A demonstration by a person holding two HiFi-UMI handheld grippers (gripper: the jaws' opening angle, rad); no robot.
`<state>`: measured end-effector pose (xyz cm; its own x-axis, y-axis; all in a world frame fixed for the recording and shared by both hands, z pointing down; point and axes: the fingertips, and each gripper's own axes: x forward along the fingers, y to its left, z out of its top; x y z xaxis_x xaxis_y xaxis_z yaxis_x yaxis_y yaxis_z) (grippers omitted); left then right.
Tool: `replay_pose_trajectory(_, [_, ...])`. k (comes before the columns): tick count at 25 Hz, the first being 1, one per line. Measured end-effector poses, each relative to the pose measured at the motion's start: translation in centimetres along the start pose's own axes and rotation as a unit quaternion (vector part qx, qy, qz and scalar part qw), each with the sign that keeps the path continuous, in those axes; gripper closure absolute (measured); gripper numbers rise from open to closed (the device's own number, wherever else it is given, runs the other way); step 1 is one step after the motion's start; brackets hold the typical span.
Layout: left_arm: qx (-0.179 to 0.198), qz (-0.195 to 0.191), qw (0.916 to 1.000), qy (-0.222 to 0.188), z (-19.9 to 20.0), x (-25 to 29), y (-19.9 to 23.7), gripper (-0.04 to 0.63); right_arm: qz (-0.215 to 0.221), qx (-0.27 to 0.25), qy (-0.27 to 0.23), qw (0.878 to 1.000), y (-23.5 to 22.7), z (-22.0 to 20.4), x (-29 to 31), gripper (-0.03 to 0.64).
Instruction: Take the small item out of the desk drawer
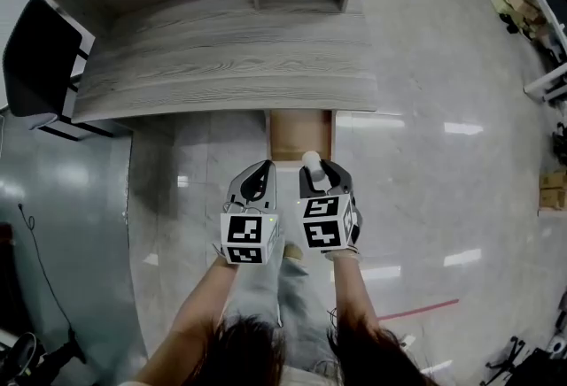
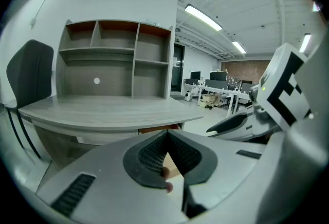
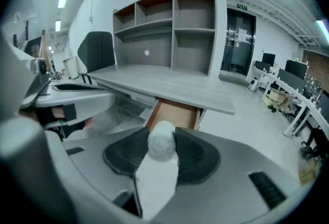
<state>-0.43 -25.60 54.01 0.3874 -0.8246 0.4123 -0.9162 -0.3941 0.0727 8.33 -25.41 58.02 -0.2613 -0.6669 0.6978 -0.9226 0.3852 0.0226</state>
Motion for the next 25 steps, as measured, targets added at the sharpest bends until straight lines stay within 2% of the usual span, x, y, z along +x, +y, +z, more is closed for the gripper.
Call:
replay_pose_trajectory(13, [-0.014,0.014,0.9996,-0.020,4.9,-4.5,-1.8,0.583,-0.003,0.002,-0.047,0.999,-0.1,2.7,-6.9,0.448])
replay_pose_trajectory(25, [0.007,0.010,0.9997,-0.024,8.5,-10.6,-3.2,0.583,-0.004,0.003,-0.084,0.996,1.6,4.4,-12.9,0.448])
